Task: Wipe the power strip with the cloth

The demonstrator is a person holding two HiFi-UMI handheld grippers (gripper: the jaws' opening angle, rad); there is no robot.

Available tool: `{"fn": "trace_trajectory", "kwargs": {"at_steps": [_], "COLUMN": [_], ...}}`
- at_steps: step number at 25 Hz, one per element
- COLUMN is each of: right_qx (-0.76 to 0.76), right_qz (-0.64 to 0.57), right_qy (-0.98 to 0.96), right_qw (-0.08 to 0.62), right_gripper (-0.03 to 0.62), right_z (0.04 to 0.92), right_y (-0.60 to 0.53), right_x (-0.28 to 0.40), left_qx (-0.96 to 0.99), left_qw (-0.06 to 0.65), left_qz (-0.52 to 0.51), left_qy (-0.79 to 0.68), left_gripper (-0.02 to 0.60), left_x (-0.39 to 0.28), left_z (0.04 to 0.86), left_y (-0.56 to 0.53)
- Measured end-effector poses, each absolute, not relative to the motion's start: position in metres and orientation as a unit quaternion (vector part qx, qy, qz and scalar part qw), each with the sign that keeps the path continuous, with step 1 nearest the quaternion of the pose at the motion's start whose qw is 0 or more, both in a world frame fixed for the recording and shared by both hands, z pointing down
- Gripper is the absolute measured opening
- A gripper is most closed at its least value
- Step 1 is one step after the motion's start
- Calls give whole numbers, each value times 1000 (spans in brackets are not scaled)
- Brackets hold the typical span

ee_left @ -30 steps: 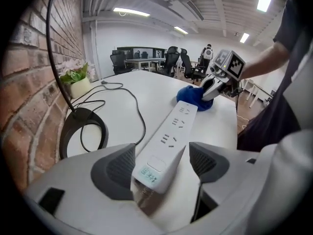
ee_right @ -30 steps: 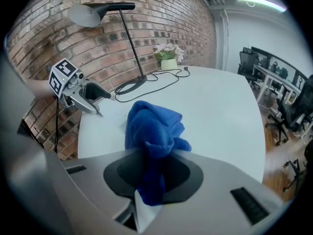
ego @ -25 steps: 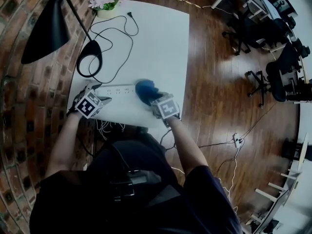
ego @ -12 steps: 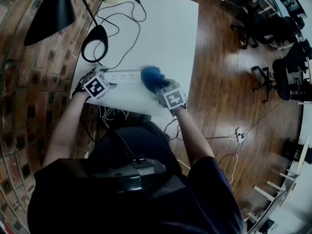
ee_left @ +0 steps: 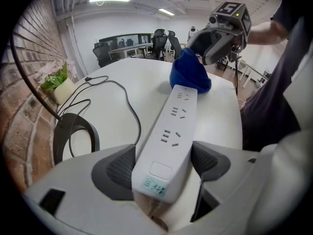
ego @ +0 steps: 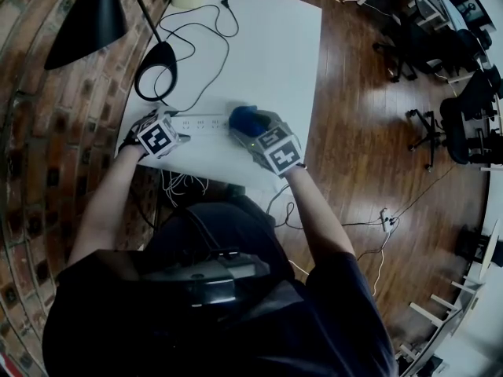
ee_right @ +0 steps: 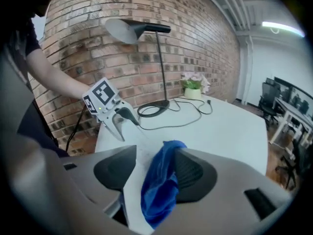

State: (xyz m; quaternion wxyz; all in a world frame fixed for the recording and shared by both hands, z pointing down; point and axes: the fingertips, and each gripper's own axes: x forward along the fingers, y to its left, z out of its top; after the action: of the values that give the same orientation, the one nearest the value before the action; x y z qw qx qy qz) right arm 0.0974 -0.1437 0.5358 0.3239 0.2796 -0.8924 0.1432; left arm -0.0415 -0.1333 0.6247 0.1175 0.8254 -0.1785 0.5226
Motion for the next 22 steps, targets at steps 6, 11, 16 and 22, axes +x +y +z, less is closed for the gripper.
{"fn": "trace_trajectory", "kwargs": {"at_steps": [6,11,16,22], "right_qx": [143,89,55,13], "right_qz": [37,6,1,-42], "right_qy": [-882,-854,-845,-829], "right_qw": [448,512,532,558], "right_gripper": [350,350,350,289], "right_z": [568,607,618,628], "right_y": [-140,-143,-143,-131], "right_x": [31,22,20,20], "left_qx": [829,836,844,847], "left_qw": [95,76,62,55], "left_qz": [521,508,492,488], "left_qy": [-181,-192,-205,-203], "left_gripper": [359,353,348,348], "left_x": [-40,-40,-42,-41], "left_z": [623,623,620,621], "left_y": [-133,-128,-128,-126]}}
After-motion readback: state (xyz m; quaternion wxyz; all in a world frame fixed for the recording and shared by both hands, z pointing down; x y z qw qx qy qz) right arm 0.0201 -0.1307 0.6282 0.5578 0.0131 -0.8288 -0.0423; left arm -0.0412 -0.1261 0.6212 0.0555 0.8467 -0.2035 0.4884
